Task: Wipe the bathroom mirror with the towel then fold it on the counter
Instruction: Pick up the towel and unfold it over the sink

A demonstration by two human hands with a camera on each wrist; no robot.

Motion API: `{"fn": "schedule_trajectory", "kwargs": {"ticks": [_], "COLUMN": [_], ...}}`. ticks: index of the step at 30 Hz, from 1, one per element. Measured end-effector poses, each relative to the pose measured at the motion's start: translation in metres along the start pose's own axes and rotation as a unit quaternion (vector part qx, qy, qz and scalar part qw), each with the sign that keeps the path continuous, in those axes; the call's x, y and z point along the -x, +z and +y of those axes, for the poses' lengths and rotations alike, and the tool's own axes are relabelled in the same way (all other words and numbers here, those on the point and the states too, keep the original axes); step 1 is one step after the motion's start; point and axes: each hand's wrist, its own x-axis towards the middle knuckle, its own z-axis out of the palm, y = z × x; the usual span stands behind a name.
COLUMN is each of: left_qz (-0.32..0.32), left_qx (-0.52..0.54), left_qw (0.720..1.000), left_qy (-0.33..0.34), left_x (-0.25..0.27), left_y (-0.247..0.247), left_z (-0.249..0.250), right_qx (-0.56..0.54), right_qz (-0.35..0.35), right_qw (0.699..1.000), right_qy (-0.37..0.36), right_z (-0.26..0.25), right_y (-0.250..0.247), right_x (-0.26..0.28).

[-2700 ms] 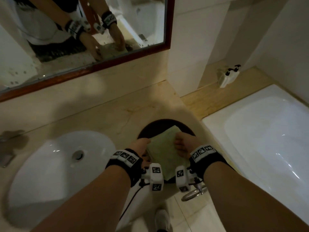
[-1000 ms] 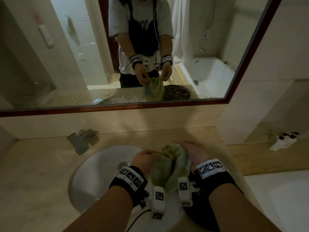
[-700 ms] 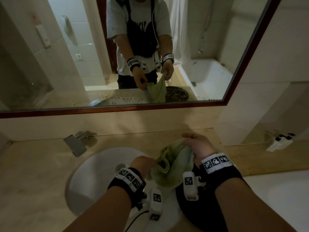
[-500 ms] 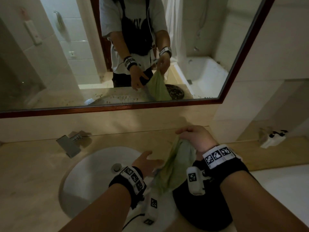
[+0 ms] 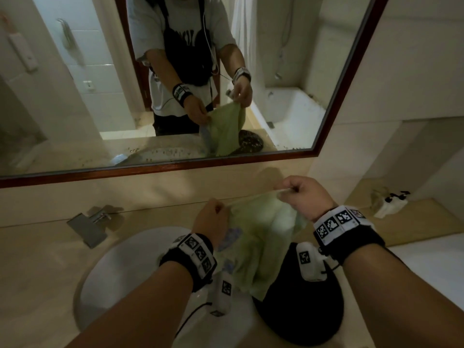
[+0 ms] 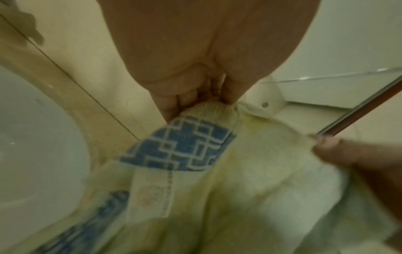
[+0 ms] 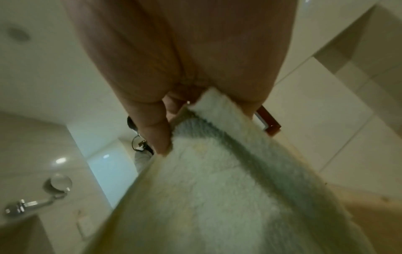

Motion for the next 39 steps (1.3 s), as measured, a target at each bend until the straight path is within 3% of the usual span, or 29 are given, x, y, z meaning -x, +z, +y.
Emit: {"fn": "schedule_trajectory", "kwargs": {"ticks": [3, 10, 15, 20, 24, 28, 33, 36, 39], "left_qz": [0.007, -0.040, -0.102, -0.094, -0.073, 0.002, 0.033, 0.020, 0.015], "left_qx": [0.029, 0.021, -0.050, -0.150, -0.155, -0.128, -0.019, 0.063, 0.098], "left_qw": [0.999, 0.997, 0.991, 0.969, 0.959, 0.956, 0.966, 0.966, 0.965], "left_qy": [0.027, 0.065, 0.075, 0.170, 0.224, 0.263, 0.255, 0.249, 0.244], "left_x": [-0.001, 0.009, 0.014, 0.017, 0.013, 0.005, 0.003, 0.008, 0.012], "left_y": [-0.018, -0.045, -0.069, -0.091, -0.104, -0.120, -0.131, -0.135, -0.145], "left_z": [0.023, 0.058, 0.070, 0.079, 0.088, 0.101, 0.122, 0.135, 0.146], "right_qx": [0.085, 0.155, 0.142, 0.140, 0.081, 0.031, 0.068, 0.156, 0.119], "right_qz": [-0.015, -0.011, -0.024, -0.032, 0.014, -0.028, -0.182, -0.181, -0.145], "right_qw": [0.996, 0.986, 0.987, 0.987, 0.995, 0.999, 0.979, 0.970, 0.978], "right_qy": [0.012, 0.061, 0.075, 0.068, 0.053, 0.026, 0.056, 0.048, 0.087], "right_z": [0.013, 0.021, 0.010, -0.014, -0.035, -0.054, -0.053, -0.045, -0.045], "right_y": [0.003, 0.035, 0.045, 0.047, 0.038, 0.035, 0.051, 0.076, 0.098], "right_x": [0.000, -0.004, -0.009, -0.003, -0.002, 0.009, 0.023, 0.027, 0.031]}}
